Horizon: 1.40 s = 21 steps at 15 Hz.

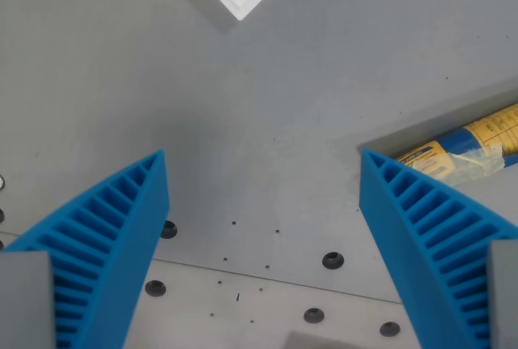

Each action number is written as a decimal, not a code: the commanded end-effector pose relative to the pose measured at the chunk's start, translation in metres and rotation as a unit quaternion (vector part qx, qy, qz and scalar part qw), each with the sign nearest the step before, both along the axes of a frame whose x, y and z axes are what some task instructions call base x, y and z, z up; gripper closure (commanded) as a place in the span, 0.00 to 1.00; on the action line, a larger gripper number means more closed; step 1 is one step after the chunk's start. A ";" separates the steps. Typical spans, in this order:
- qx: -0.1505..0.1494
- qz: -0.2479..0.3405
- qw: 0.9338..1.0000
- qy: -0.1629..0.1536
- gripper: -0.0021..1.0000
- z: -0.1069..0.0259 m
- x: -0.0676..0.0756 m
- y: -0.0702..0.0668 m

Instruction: Move above the white socket

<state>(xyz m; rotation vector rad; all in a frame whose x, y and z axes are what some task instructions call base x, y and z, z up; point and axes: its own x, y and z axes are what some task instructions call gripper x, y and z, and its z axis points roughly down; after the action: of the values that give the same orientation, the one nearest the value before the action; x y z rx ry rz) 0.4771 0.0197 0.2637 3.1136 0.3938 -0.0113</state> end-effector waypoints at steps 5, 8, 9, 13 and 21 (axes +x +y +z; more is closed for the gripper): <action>0.000 -0.004 1.000 -0.003 0.00 0.002 0.000 0.000; 0.000 -0.015 1.000 -0.003 0.00 0.001 0.001 0.000; 0.000 -0.020 1.000 -0.003 0.00 0.001 0.001 0.000; 0.001 -0.041 0.999 -0.005 0.00 -0.001 0.003 0.001; 0.001 -0.108 0.994 -0.003 0.00 -0.010 0.014 0.004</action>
<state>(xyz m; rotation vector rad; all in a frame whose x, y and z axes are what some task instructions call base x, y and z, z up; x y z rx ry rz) 0.4835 0.0208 0.2538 3.1276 0.2578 -0.0010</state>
